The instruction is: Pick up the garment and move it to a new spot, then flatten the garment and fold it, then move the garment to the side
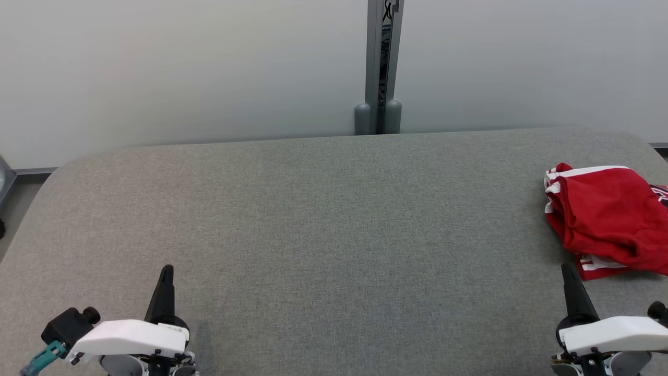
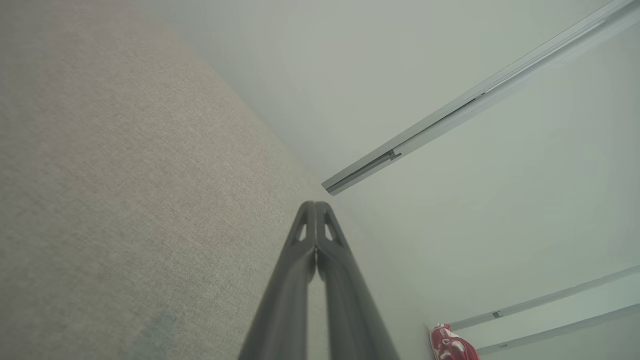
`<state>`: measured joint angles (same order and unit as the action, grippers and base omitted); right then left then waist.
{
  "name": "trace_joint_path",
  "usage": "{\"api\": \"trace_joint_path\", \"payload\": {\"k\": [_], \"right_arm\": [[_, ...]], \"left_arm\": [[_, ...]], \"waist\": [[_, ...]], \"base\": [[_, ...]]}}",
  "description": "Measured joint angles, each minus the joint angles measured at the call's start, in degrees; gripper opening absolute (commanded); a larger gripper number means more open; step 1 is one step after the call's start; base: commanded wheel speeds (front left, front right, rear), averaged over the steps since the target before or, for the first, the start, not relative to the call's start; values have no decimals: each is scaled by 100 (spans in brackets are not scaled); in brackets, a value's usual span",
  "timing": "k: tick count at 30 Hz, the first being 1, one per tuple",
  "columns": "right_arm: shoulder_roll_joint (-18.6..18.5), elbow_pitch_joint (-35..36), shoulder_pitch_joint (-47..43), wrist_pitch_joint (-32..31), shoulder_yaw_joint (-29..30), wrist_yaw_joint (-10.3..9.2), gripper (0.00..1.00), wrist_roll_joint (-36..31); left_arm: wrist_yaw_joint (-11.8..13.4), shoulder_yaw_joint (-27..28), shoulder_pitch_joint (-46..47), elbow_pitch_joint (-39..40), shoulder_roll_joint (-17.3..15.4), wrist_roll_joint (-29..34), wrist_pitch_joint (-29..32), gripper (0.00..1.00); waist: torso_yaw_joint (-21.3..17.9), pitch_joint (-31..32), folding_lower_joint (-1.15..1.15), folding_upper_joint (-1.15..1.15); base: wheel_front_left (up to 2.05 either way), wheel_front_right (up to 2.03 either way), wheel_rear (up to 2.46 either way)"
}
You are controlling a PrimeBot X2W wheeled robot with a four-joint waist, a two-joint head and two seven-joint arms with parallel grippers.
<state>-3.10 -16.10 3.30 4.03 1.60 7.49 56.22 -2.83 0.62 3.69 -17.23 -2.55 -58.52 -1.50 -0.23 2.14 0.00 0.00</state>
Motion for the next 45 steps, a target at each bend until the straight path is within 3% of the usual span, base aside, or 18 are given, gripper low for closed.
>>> {"api": "trace_joint_path", "payload": {"k": [45], "right_arm": [[27,-81,408,-610,438,0,0,2419]], "left_arm": [[-316,378,738,-354,-12,-2268,681,0]], "waist": [[13,-146,0,0]], "base": [[0,0,0]]}}
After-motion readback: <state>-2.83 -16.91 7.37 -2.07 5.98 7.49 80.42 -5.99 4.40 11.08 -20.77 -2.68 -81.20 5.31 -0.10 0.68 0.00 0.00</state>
